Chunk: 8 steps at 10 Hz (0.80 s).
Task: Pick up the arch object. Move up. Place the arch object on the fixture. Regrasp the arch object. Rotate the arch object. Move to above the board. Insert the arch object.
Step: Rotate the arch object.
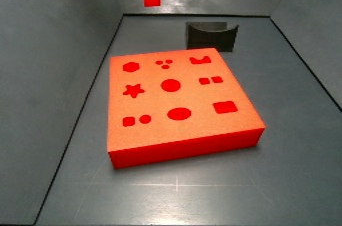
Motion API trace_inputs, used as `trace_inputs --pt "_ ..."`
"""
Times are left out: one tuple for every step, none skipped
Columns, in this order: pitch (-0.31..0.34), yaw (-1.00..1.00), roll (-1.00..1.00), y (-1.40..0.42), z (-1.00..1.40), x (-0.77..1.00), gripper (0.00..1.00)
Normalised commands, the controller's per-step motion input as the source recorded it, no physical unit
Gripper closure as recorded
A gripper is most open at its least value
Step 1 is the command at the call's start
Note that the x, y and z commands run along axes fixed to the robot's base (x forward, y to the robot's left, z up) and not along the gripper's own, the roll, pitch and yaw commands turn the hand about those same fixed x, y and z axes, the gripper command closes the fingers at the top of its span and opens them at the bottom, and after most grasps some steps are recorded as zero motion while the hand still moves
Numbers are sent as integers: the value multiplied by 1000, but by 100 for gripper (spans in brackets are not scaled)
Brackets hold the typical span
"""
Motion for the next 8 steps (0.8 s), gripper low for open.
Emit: trace_inputs --pt "94 -420 -147 13 12 9 100" --pt "93 -320 -147 13 12 10 100" --pt "91 -190 -347 0 -1000 0 100" --pt "78 -136 -344 1 -1000 7 100" --pt "21 -94 -296 14 -1000 26 100" --pt "-10 -74 -242 17 -1000 20 100" --pt "-38 -58 -201 15 -1000 14 100" --pt "-60 -52 -185 21 -1000 10 100"
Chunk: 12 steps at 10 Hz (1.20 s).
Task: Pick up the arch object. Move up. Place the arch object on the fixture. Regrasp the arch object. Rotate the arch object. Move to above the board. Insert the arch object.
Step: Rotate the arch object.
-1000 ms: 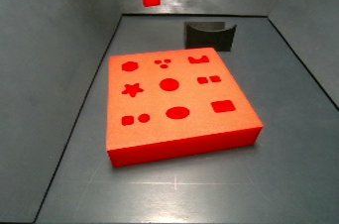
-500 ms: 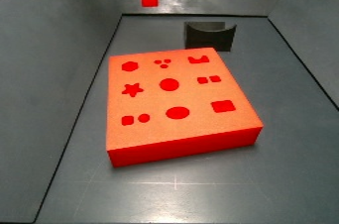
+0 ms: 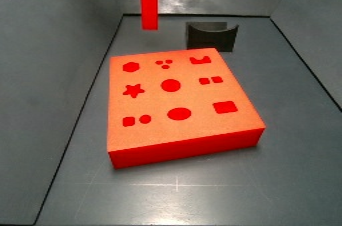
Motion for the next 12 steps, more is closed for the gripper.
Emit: trace_inputs --pt "-62 -51 -181 24 -909 13 100" --pt "-63 -51 -178 26 -729 16 100" --pt "-57 -50 -175 28 -499 15 100" --pt "-54 -50 -172 29 -327 13 100" --pt "-52 -51 32 0 0 0 0" --pt "-43 -34 24 0 1000 0 0" --pt "-39 -33 23 0 1000 -4 0" --pt "18 -30 13 -1 1000 -36 0" --pt "34 -28 9 0 922 -34 0" --pt "51 -26 2 1 691 -17 0" --pt "64 -24 -4 3 508 -5 0" --pt "87 -23 -11 4 266 8 0"
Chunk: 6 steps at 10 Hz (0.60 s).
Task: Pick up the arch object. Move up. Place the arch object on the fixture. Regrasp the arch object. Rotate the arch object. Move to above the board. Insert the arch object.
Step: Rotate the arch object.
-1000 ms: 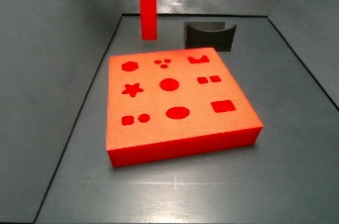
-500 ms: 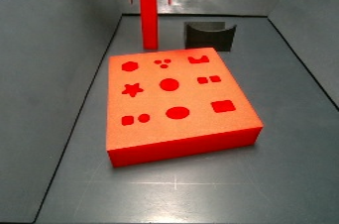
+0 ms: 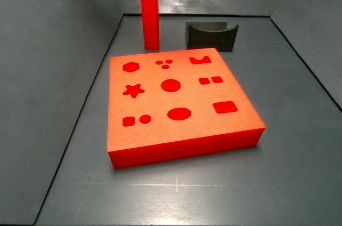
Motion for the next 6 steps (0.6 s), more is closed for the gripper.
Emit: trace_inputs --pt "8 1000 -1 83 0 0 0" --pt "7 1000 -1 78 -129 21 0" --pt "6 1000 -1 51 -89 32 0" --pt "5 1000 -1 33 -56 33 0" --pt "5 1000 -1 23 -49 33 0" --pt "5 1000 -1 19 -45 35 0"
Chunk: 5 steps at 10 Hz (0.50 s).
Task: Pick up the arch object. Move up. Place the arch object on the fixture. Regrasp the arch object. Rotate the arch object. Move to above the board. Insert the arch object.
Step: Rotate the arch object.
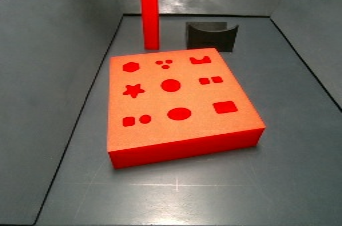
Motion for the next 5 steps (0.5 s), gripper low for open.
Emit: trace_inputs --pt "5 1000 -1 17 -40 36 0" --pt "5 1000 -1 15 -36 37 0" --pt "5 1000 -1 15 -34 38 0" --pt "5 1000 -1 14 -33 38 0" --pt "5 1000 -1 12 -32 38 0"
